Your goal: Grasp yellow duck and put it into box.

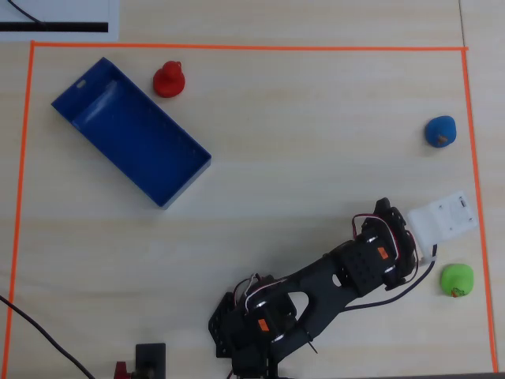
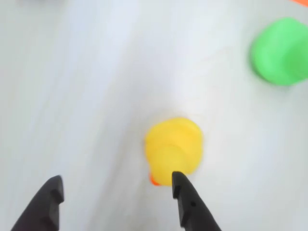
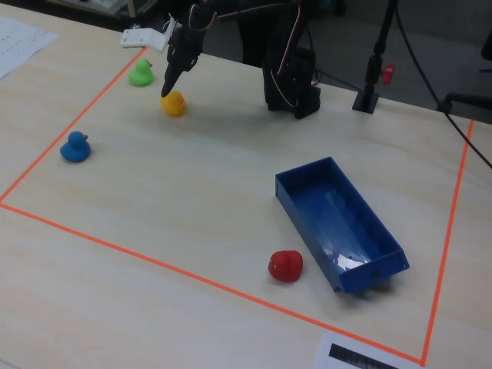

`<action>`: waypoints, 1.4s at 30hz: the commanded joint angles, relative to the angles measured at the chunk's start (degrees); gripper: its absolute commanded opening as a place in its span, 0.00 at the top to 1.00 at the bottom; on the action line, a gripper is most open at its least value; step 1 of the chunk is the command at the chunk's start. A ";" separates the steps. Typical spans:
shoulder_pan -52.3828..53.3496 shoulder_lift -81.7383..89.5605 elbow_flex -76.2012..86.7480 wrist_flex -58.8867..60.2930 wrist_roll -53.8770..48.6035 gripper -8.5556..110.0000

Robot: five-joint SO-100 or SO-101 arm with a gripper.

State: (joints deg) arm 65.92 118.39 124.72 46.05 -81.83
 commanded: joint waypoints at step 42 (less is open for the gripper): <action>8.96 -7.03 5.98 -8.44 -14.50 0.93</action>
State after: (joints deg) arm 74.97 109.16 131.84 36.47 -96.42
